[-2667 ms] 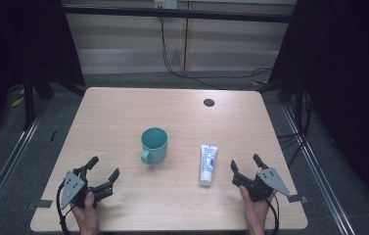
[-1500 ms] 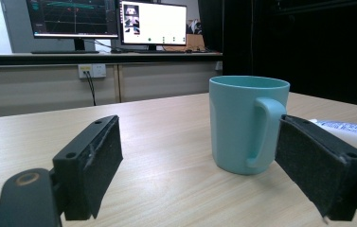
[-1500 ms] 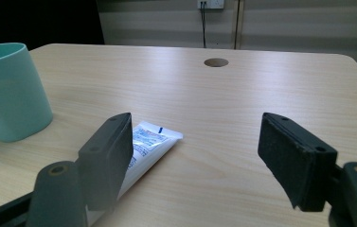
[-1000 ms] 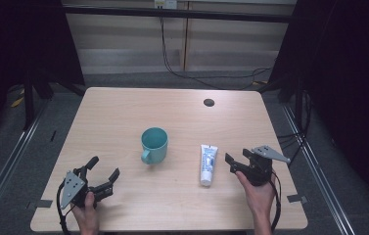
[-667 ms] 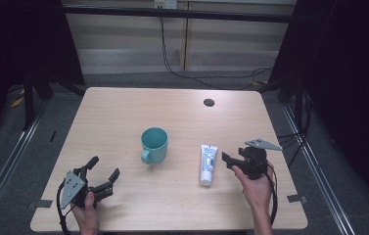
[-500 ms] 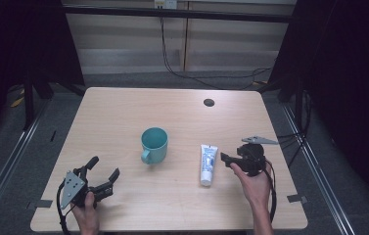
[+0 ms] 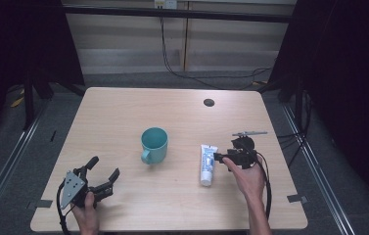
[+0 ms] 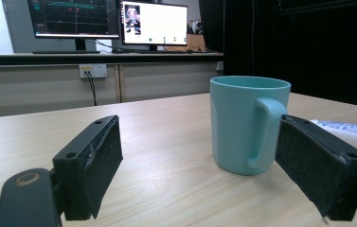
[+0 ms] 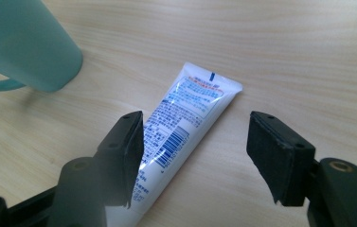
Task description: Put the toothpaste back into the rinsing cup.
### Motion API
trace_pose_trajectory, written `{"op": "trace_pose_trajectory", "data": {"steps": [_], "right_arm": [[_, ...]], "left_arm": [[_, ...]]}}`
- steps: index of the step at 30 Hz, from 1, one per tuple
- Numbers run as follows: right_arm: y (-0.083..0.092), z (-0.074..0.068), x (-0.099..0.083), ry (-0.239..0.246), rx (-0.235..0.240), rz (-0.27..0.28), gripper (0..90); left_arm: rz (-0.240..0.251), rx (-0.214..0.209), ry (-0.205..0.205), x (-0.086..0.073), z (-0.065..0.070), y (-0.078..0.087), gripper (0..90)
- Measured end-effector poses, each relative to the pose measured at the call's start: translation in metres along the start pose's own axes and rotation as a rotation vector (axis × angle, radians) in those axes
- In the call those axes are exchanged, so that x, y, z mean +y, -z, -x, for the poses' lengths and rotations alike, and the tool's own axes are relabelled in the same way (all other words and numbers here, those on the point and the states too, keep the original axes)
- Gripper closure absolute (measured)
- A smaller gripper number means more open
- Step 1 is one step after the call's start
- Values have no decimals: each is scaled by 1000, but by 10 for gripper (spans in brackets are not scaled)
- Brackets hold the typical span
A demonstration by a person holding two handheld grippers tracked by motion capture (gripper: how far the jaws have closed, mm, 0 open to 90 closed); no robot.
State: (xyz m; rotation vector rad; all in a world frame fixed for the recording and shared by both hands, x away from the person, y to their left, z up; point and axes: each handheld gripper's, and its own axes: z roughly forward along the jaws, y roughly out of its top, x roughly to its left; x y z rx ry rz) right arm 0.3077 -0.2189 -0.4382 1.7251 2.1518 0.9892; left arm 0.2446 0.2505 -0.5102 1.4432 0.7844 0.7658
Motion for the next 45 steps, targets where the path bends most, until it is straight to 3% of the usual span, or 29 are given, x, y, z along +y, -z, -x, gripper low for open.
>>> {"op": "trace_pose_trajectory", "data": {"steps": [8, 11, 18, 21, 28, 35, 41, 45], "right_arm": [[-13, -3, 8, -18, -37, -93, 346], [-17, -5, 12, -20, -55, -135, 396], [-24, -5, 21, -43, -37, -196, 383], [-28, -4, 26, -85, -13, -233, 409], [-35, -6, 34, -110, -42, -297, 383], [-43, -8, 37, -125, -35, -322, 394], [-52, -5, 37, -148, -49, -358, 345], [-57, -7, 37, -137, -46, -382, 352]], "left_arm": [[0, 0, 0, 0, 0, 0, 157], [2, 0, 3, 0, 0, 0, 157], [-1, -2, -4, 0, 0, 0, 157], [0, -1, -3, 0, 0, 0, 157], [2, 1, 3, 0, 0, 0, 157], [1, -1, -1, 0, 0, 0, 157], [2, -1, 2, 0, 0, 0, 157], [2, -3, 4, 0, 0, 0, 157]]}}
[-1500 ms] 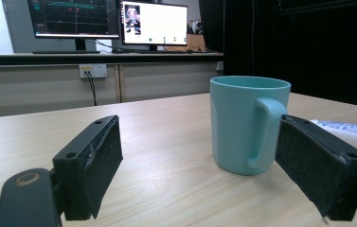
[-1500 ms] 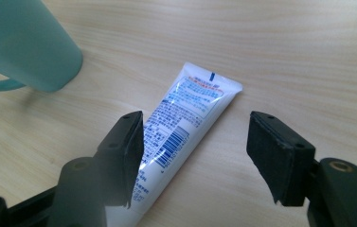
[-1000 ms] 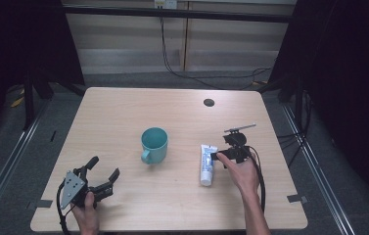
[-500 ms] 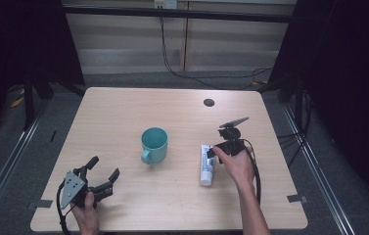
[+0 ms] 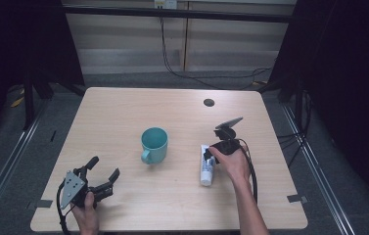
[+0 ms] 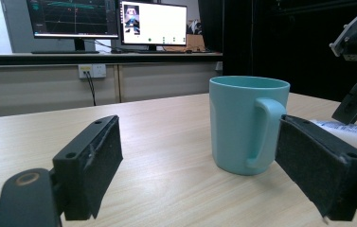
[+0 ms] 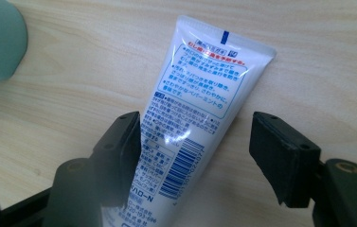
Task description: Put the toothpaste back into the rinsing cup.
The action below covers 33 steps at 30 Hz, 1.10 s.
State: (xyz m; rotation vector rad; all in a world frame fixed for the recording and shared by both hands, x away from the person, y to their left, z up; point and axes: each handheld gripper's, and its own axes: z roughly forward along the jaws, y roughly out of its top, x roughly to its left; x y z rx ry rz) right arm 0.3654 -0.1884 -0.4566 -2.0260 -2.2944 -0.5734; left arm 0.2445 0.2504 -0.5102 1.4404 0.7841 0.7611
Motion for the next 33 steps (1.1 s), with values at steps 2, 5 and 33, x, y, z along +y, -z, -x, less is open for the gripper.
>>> {"op": "trace_pose_trajectory", "data": {"steps": [2, 5, 33], "right_arm": [[-2, 0, 1, -6, 6, 0, 358], [-3, -1, 2, -3, 13, -4, 382], [-18, -13, 9, 7, -52, -51, 320]], "left_arm": [[0, 1, -2, 0, 0, 0, 157], [-1, 0, -6, 0, 0, 0, 157], [0, -6, -6, 0, -1, 0, 156]]}}
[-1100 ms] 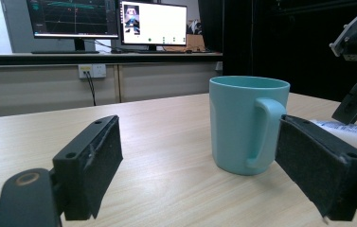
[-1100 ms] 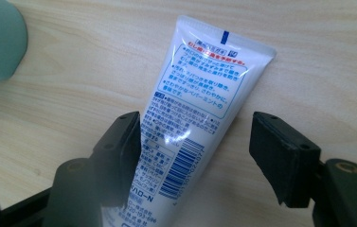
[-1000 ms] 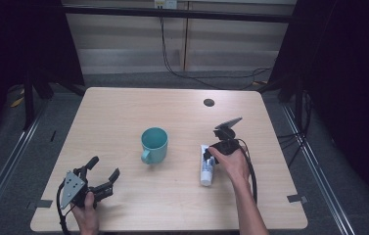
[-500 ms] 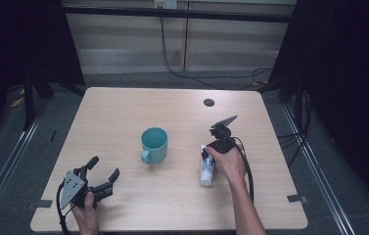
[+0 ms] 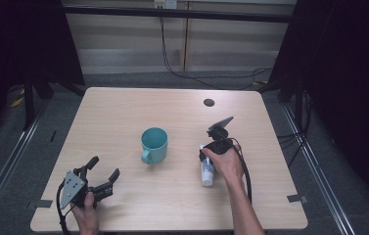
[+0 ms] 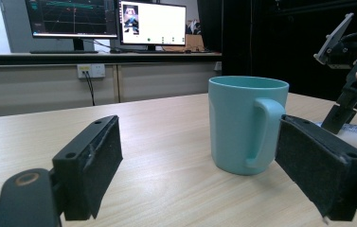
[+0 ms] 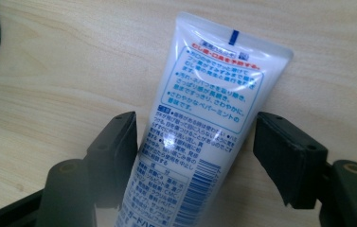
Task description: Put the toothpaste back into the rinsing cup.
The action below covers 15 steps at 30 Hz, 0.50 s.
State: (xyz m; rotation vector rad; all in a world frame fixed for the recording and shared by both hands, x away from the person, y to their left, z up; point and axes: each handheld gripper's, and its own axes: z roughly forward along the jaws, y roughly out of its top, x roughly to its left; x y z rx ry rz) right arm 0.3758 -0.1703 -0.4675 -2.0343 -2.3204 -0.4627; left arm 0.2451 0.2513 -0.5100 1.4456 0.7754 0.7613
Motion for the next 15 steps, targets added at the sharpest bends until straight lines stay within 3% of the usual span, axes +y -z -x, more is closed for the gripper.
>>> {"op": "trace_pose_trajectory", "data": {"steps": [7, 15], "right_arm": [[-4, 0, -1, 16, 10, -15, 360], [-5, -9, -1, 80, -61, -16, 473]], "left_arm": [[0, -1, 1, 0, 0, 0, 156], [1, -1, 2, 0, 0, 0, 156]]}}
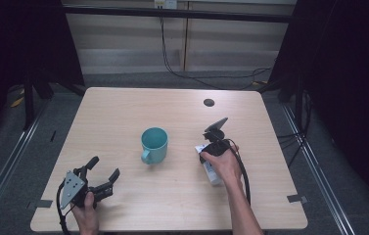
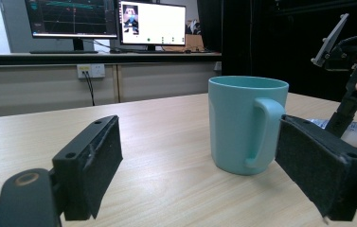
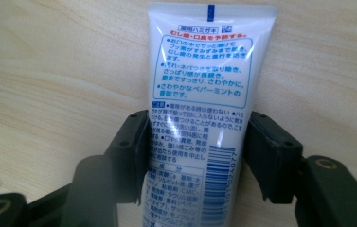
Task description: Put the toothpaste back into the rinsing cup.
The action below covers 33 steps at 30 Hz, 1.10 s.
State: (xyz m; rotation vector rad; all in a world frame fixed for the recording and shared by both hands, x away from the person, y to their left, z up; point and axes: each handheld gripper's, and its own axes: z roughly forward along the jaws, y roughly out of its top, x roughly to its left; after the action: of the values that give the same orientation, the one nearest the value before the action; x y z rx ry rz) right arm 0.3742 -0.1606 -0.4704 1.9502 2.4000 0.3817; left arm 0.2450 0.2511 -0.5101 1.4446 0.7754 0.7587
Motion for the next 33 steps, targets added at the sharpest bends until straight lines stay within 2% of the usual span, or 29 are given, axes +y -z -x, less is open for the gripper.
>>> {"op": "trace_pose_trajectory", "data": {"steps": [5, 6, 11, 20, 25, 27, 28, 29, 30, 33], "right_arm": [[1, 2, -2, 13, 21, 13, 547], [2, 4, -2, 12, 38, 15, 586], [6, 9, -5, 13, 76, 36, 659], [8, 12, -8, 15, 112, 54, 691], [12, 11, -10, 19, 106, 64, 696], [15, 11, -11, 16, 112, 79, 698], [20, 11, -12, 8, 96, 106, 699], [20, 11, -12, 8, 96, 106, 699], [24, 11, -13, 0, 101, 134, 700], [26, 14, -14, -10, 109, 142, 700]], "left_arm": [[0, 1, -1, 0, 0, 0, 156], [-1, 2, -1, 0, 0, 0, 156], [-1, 3, -5, 0, 0, 0, 156], [-1, 3, -5, 0, 0, 0, 156], [-1, 4, -6, 0, 0, 0, 156], [-1, 5, -5, 0, 0, 0, 156], [-2, 3, -5, 0, 0, 0, 156], [-2, 3, -5, 0, 0, 0, 156], [-1, 3, -5, 0, 0, 0, 156], [-1, 3, -5, 0, 0, 0, 156]]}}
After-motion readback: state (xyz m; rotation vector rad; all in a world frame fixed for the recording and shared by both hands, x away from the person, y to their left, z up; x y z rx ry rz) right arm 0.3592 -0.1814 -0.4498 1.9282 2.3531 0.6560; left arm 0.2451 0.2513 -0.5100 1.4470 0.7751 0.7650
